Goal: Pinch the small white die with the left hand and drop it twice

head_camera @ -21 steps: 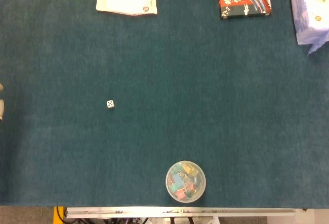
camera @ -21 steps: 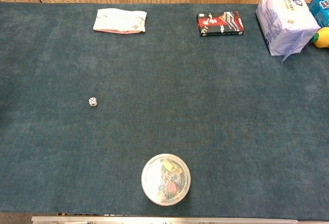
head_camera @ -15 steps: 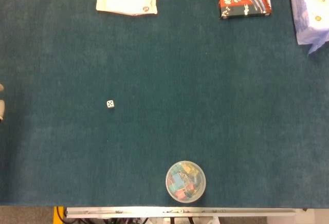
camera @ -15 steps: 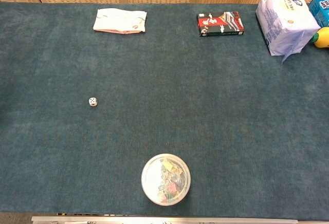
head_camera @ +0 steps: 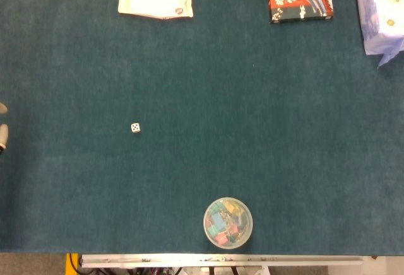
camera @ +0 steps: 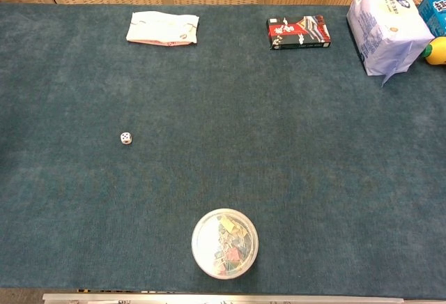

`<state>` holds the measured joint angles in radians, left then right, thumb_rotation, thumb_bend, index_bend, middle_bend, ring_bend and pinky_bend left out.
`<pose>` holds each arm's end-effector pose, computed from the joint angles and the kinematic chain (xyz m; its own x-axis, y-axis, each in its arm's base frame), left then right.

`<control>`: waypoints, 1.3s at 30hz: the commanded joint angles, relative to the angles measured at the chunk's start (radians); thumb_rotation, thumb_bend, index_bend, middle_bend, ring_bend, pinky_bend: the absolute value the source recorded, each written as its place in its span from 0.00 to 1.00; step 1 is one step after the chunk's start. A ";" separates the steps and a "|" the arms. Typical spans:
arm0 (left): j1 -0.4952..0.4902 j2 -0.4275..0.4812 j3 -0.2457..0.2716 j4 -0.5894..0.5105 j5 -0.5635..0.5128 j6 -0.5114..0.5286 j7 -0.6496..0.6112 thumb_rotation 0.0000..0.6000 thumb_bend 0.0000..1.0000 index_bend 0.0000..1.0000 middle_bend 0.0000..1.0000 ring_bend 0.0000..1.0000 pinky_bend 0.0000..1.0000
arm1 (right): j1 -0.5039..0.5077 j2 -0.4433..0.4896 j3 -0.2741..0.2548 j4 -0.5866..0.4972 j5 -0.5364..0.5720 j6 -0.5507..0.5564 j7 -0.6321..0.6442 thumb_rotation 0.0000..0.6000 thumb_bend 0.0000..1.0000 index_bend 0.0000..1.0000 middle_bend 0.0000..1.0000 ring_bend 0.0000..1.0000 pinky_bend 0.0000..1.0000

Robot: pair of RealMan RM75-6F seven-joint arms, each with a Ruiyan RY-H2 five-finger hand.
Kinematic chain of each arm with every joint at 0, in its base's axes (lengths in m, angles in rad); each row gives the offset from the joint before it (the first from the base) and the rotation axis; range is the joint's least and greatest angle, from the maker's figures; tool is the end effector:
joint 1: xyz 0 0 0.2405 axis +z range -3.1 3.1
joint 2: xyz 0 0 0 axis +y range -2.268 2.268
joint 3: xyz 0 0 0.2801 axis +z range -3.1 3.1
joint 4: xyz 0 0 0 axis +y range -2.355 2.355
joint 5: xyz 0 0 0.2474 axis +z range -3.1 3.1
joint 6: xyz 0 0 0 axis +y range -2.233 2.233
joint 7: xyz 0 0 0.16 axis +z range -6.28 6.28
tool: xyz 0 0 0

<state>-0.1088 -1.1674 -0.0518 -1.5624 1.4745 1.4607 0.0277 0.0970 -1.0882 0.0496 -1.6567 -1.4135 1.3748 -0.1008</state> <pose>-0.3535 0.2114 0.1216 0.4191 0.0150 0.9078 0.9079 -0.0038 -0.4191 -0.3566 -0.2042 0.1302 0.4582 -0.1145 0.8815 -0.8833 0.0517 0.4659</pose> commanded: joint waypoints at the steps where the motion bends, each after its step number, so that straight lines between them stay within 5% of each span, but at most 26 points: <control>1: 0.004 0.002 0.000 -0.009 0.008 0.016 0.010 1.00 0.41 0.42 0.36 0.32 0.54 | -0.001 0.003 0.000 -0.002 0.001 0.000 0.003 1.00 0.12 0.42 0.53 0.46 0.63; 12: 0.005 -0.013 0.017 -0.001 0.012 0.000 0.029 1.00 0.41 0.42 0.36 0.32 0.54 | 0.005 0.005 -0.005 -0.006 -0.025 0.001 0.018 1.00 0.12 0.42 0.53 0.46 0.63; 27: -0.010 0.020 0.045 -0.087 0.074 -0.013 0.084 1.00 0.41 0.36 0.29 0.19 0.44 | -0.018 0.025 0.002 -0.023 -0.039 0.055 0.041 1.00 0.12 0.43 0.53 0.46 0.63; 33: -0.050 0.092 0.057 -0.198 0.077 -0.091 0.137 1.00 0.41 0.30 0.35 0.25 0.52 | -0.027 0.034 0.005 -0.031 -0.043 0.074 0.052 1.00 0.12 0.43 0.53 0.46 0.63; 39: -0.092 0.152 0.064 -0.297 0.077 -0.167 0.128 1.00 0.42 0.33 0.56 0.46 0.67 | -0.028 0.040 0.007 -0.031 -0.040 0.072 0.061 1.00 0.12 0.43 0.53 0.46 0.63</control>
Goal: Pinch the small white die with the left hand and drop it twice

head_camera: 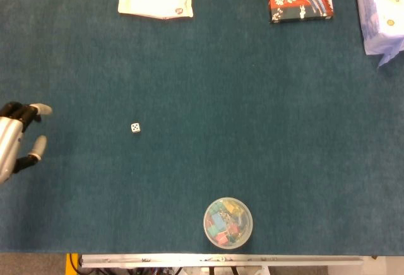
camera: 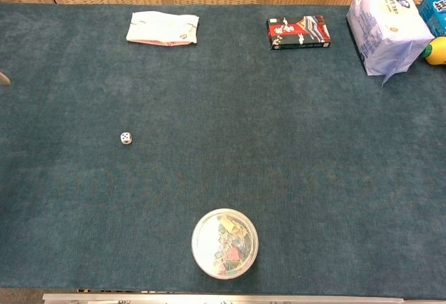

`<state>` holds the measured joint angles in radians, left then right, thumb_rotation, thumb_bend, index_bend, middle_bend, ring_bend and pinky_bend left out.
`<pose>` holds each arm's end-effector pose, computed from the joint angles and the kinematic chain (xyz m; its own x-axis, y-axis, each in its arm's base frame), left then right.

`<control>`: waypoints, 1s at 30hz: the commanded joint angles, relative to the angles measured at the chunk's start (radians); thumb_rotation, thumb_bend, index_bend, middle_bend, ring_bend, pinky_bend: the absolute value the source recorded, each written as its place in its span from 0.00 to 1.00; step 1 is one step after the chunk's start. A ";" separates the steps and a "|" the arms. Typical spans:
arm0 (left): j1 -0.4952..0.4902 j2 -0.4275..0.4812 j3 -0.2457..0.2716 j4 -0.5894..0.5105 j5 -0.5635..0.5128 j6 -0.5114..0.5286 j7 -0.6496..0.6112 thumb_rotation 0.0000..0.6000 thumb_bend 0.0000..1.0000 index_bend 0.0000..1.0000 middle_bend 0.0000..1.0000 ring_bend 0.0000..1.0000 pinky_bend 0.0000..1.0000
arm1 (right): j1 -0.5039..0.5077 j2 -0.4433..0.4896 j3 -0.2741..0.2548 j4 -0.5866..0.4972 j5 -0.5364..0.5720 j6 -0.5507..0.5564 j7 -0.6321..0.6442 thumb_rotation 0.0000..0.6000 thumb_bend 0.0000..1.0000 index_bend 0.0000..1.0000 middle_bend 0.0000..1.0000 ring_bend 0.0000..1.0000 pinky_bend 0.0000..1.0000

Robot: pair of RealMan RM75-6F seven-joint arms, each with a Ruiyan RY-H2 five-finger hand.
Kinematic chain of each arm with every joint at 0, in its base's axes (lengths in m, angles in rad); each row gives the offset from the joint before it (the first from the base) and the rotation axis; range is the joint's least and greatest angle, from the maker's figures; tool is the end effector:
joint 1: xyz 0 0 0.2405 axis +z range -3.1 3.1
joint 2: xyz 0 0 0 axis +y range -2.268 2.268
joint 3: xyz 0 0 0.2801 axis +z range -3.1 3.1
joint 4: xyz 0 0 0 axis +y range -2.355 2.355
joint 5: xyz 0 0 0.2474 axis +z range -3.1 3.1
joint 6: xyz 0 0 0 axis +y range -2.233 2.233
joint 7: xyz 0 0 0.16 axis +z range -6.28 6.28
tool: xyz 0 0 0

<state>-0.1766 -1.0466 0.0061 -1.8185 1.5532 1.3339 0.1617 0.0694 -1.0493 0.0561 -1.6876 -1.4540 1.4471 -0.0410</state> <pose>-0.2913 0.2082 0.1065 0.4479 0.1642 0.8789 0.8897 -0.1789 -0.4200 -0.3476 -0.1970 0.1498 0.4214 -0.0425 0.9059 -0.9050 0.0444 0.4230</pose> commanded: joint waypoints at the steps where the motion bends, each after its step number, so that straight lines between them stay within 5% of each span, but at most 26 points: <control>1: -0.031 0.041 0.007 -0.054 -0.004 -0.055 -0.008 1.00 0.44 0.33 0.62 0.50 0.70 | 0.000 0.002 0.001 -0.001 0.000 0.001 0.003 1.00 0.12 0.43 0.53 0.46 0.63; 8: -0.088 0.089 0.011 -0.122 -0.037 -0.163 -0.003 1.00 0.66 0.37 0.98 0.76 0.91 | -0.002 0.006 0.005 -0.002 0.005 0.002 0.009 1.00 0.12 0.43 0.53 0.46 0.63; 13: -0.119 0.090 0.009 -0.132 -0.061 -0.214 -0.008 1.00 0.87 0.38 1.00 0.87 0.99 | -0.002 0.009 0.004 -0.003 0.006 -0.003 0.009 1.00 0.12 0.43 0.53 0.46 0.63; 30: -0.192 0.003 0.013 -0.106 -0.171 -0.343 0.029 1.00 1.00 0.38 1.00 0.97 1.00 | -0.004 0.015 0.007 -0.006 0.013 -0.006 0.019 1.00 0.12 0.43 0.53 0.46 0.63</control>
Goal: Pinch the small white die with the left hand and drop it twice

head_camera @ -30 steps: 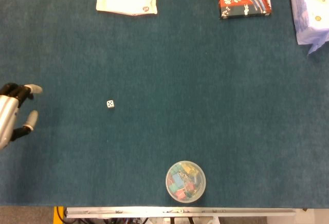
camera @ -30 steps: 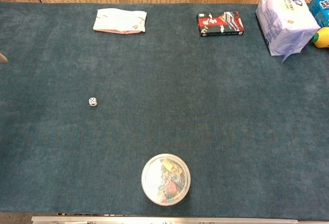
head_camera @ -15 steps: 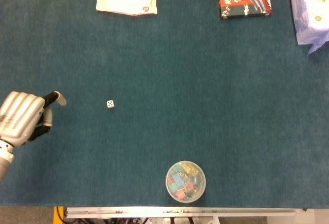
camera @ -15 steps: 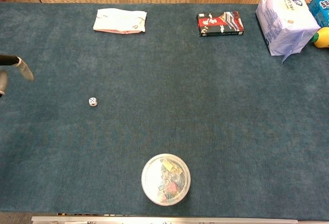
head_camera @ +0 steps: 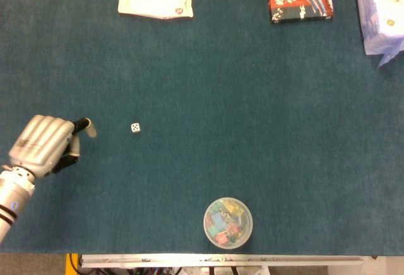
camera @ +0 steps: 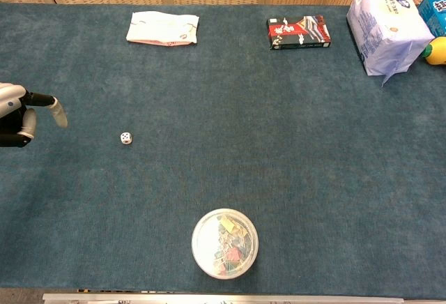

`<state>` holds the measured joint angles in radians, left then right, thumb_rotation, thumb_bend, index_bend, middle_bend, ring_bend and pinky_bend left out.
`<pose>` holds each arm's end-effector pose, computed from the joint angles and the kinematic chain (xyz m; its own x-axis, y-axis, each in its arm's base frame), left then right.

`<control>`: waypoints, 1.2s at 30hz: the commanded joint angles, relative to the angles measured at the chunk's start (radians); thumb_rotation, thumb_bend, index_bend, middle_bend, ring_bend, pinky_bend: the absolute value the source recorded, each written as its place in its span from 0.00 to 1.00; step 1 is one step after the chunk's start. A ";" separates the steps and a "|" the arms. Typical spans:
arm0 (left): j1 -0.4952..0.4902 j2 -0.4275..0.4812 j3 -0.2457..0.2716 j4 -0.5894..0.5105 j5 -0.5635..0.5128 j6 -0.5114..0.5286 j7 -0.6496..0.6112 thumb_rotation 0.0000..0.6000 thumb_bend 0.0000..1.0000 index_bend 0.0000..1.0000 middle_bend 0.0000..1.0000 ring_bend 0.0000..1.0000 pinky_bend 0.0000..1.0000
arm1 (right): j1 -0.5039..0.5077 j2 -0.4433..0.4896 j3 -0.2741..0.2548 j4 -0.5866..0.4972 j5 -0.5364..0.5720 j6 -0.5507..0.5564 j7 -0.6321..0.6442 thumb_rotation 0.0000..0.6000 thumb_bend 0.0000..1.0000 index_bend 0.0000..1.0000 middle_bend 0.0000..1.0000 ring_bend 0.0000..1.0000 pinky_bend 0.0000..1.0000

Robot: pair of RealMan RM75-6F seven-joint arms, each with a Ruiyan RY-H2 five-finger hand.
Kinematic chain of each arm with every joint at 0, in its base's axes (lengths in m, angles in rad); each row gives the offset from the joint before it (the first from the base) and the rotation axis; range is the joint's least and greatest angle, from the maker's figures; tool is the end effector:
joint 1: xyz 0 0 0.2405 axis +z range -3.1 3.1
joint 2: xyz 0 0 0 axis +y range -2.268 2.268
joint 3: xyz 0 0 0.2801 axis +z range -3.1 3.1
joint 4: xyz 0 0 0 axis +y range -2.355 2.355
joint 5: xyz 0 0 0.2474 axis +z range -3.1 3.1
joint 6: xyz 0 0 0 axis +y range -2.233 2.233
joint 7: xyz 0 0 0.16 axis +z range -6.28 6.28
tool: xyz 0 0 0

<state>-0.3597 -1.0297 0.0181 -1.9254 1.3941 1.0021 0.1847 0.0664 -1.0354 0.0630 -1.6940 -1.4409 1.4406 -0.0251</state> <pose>-0.2609 0.2337 0.0594 0.4195 0.4490 0.7889 0.9063 -0.2565 -0.3359 -0.3495 -0.1975 0.1549 0.4115 -0.0425 0.9104 -0.9086 0.0597 0.4134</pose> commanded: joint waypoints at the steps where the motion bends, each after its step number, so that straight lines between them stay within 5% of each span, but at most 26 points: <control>1: -0.012 -0.021 0.000 0.000 -0.018 -0.014 0.009 1.00 1.00 0.38 1.00 0.98 1.00 | -0.001 0.002 0.001 0.001 0.000 0.001 0.005 1.00 0.12 0.43 0.53 0.46 0.63; 36: -0.128 -0.269 -0.015 0.144 -0.178 -0.131 0.001 1.00 1.00 0.33 1.00 0.99 1.00 | -0.016 0.031 0.015 -0.020 0.019 0.019 0.042 1.00 0.12 0.43 0.53 0.46 0.63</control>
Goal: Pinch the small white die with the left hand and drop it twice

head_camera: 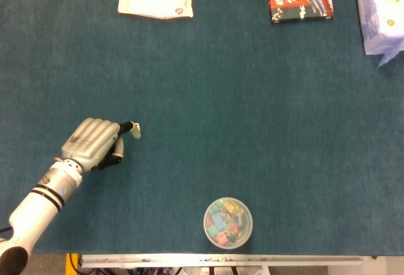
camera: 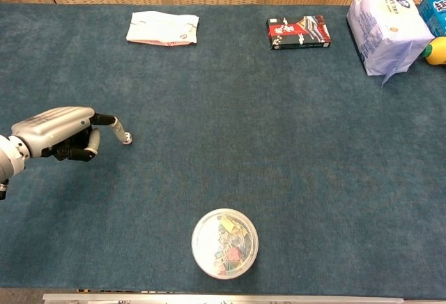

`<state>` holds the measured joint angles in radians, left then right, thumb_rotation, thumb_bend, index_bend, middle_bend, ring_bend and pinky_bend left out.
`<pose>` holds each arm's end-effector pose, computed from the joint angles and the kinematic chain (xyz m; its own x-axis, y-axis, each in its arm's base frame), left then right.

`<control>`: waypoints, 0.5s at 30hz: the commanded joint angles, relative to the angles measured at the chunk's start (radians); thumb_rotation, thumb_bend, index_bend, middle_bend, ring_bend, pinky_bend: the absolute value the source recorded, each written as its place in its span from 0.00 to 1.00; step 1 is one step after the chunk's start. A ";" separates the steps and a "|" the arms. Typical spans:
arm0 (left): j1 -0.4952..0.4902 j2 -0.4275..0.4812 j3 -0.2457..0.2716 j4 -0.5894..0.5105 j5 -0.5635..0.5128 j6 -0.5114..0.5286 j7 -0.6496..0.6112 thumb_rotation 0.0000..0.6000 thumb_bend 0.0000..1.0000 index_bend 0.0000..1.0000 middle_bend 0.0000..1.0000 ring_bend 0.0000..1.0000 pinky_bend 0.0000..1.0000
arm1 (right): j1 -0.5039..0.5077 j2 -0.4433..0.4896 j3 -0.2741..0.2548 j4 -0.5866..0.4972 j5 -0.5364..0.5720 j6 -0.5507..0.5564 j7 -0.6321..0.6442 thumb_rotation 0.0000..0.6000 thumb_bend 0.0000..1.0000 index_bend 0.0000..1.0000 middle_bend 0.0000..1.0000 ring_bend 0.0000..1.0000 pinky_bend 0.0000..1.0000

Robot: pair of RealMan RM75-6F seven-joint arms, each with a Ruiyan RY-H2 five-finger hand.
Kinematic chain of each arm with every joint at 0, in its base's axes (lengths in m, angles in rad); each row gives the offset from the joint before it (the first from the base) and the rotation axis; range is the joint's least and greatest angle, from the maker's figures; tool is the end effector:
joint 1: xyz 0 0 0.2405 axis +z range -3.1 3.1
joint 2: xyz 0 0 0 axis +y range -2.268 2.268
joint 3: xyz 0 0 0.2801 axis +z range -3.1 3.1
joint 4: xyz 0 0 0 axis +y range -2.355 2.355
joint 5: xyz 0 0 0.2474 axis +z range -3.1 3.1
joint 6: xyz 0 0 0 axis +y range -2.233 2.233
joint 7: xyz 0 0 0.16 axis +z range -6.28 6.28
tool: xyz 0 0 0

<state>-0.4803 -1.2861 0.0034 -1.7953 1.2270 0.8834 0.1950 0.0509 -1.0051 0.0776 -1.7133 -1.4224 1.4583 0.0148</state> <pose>-0.2408 0.2554 -0.0270 0.3178 0.5717 0.7564 0.9456 -0.2500 -0.2082 -0.3504 -0.1955 0.1693 0.3837 -0.0131 0.9234 -0.9192 0.0904 0.3832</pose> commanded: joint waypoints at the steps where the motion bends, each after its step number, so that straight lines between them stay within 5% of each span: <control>1: -0.012 -0.021 -0.003 0.024 -0.019 -0.020 -0.017 1.00 1.00 0.32 1.00 0.99 1.00 | -0.001 0.001 0.002 0.000 0.001 0.002 0.003 1.00 0.12 0.43 0.53 0.46 0.63; 15: -0.044 -0.064 -0.004 0.093 -0.052 -0.053 -0.043 1.00 1.00 0.32 1.00 1.00 1.00 | 0.001 0.006 0.004 0.001 0.012 -0.010 0.005 1.00 0.12 0.43 0.53 0.46 0.63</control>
<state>-0.5241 -1.3504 -0.0001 -1.7029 1.1754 0.8306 0.1517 0.0516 -0.9989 0.0820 -1.7127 -1.4101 1.4482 0.0202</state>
